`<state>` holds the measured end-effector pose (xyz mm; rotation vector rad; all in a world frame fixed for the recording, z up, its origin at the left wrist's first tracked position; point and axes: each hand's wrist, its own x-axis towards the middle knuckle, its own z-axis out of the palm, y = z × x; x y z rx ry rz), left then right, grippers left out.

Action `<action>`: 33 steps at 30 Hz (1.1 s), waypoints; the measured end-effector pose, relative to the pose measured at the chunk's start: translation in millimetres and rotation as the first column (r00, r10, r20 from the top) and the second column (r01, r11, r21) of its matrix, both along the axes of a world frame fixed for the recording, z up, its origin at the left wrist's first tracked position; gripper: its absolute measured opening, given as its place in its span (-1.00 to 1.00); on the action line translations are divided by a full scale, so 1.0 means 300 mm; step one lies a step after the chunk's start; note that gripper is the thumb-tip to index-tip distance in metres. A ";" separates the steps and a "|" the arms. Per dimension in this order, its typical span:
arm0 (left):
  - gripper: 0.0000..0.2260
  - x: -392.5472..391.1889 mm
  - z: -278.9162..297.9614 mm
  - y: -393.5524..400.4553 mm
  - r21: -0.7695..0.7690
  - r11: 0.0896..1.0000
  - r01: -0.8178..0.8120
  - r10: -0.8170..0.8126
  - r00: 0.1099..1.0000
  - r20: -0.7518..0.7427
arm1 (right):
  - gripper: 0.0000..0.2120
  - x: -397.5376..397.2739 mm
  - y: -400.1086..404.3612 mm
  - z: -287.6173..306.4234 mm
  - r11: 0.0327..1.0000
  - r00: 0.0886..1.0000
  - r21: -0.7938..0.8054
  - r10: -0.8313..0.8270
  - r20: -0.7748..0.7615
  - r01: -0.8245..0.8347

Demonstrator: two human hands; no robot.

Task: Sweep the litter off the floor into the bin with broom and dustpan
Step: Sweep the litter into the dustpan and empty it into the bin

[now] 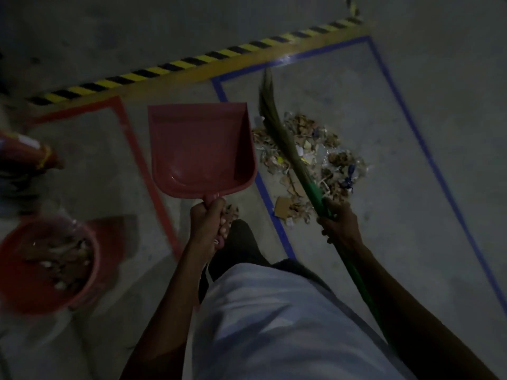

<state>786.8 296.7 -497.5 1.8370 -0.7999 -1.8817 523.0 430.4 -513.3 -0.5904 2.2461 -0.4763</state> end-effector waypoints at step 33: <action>-0.69 -0.748 -1.590 -0.296 0.035 0.992 0.120 -0.125 0.948 0.292 | -0.46 -0.495 -0.414 -1.805 0.914 0.927 0.156 0.374 0.027 -0.374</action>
